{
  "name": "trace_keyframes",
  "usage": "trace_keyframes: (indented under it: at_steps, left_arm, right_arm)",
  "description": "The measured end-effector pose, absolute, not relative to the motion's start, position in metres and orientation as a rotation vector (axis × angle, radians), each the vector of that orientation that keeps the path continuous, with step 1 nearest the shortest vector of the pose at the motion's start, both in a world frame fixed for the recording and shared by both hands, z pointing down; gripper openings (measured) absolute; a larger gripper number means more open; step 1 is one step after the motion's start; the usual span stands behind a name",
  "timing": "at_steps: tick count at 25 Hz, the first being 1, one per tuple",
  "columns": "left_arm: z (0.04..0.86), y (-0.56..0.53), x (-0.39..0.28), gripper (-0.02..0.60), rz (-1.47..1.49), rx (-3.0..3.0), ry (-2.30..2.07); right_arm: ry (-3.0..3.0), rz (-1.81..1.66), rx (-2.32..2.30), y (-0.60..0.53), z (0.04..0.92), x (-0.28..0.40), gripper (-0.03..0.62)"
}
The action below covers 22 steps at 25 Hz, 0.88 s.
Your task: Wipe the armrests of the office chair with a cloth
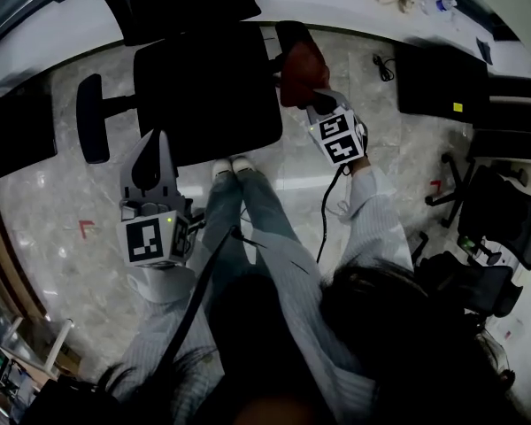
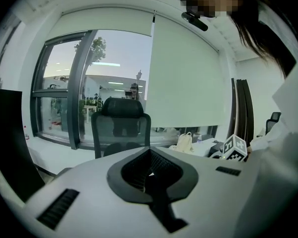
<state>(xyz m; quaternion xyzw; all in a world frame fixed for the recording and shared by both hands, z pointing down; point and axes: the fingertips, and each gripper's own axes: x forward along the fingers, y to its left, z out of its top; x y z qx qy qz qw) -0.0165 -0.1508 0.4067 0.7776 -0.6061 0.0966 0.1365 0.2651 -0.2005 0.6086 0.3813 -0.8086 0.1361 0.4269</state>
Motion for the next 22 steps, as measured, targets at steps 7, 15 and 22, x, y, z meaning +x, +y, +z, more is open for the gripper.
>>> trace_keyframes:
  at_steps: [7,15,22]
  left_arm:
    - [0.405,-0.153,0.003,0.003,0.31,2.291,-1.701]
    - [0.424,-0.146,-0.023,0.003,0.389,2.27,-1.706]
    - [0.42,-0.144,-0.05,0.003,0.364,2.211,-1.755]
  right_arm:
    - [-1.998,0.321,0.893,-0.193,0.607,0.273,0.028]
    - [-1.926,0.283,0.906,-0.29,0.628,0.256,0.028]
    - [-1.878,0.38,1.001,-0.344,0.638,0.245,0.028]
